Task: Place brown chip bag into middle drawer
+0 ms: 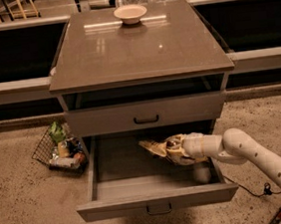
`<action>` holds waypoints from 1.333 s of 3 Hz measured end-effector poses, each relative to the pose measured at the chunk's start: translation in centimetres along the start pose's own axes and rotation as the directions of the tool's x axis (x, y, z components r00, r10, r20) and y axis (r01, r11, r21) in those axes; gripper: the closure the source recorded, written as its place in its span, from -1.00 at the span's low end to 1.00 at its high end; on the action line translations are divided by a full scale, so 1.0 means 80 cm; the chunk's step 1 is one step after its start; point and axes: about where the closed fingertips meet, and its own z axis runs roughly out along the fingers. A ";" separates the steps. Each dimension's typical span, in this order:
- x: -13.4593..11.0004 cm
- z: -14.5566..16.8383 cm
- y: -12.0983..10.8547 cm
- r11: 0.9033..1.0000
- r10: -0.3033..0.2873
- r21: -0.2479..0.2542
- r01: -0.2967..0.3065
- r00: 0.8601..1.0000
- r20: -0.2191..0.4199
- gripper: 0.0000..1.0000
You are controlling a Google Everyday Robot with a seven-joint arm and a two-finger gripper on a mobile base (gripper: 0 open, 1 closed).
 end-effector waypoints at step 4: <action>0.014 -0.009 0.027 0.996 0.088 0.005 -0.088 0.996 0.017 -0.70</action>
Offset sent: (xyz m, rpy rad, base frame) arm -0.0211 -0.0056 -0.0196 0.0314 0.0912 -0.0361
